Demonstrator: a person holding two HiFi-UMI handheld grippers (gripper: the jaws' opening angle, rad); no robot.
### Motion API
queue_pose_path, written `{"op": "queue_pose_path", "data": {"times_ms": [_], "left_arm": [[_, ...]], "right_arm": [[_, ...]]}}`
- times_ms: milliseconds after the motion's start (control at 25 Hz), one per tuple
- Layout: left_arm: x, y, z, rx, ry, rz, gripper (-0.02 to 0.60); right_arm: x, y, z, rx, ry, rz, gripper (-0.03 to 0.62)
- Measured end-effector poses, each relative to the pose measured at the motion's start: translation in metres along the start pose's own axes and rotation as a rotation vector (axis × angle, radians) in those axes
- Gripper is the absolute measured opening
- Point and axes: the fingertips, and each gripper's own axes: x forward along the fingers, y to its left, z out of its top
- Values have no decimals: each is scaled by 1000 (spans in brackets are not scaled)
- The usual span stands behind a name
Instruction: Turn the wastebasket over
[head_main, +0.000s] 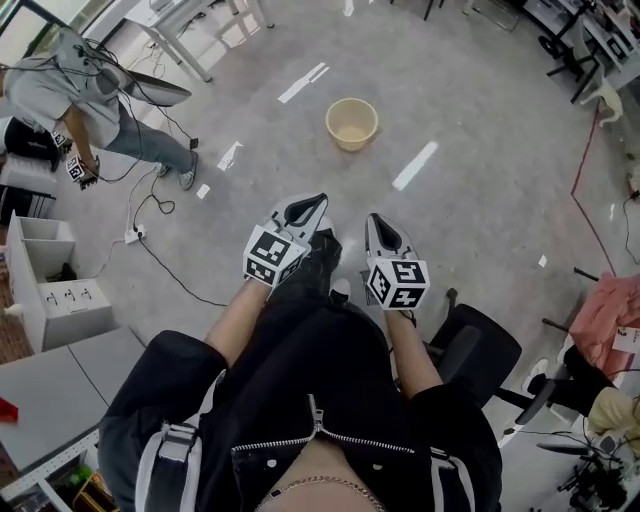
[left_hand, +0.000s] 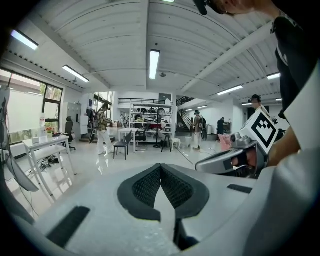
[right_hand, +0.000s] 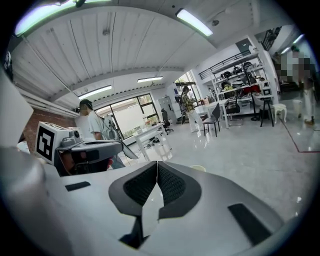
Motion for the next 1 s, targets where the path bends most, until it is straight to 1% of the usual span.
{"op": "queue_pose_path", "data": {"times_ms": [200,360,560,840,1000], "left_arm": [[38,25,9,-20,-12,-24,5],[60,60,18,-49,-29,-30,5],[89,107,22,-71,-31,-42,5],[128,168,33,-83,-47,-54,5],[145,198,38,-72,-58,-67,5]], "right_arm": [[27,-22,19,1,11,-33,11],[59,-27,41,-21,27,-45,11],[104,-36,71,-40,35,-61,11],[165,-46,102,-72,53,-73,11],[196,-50,116,-83,46,-87,11]]}}
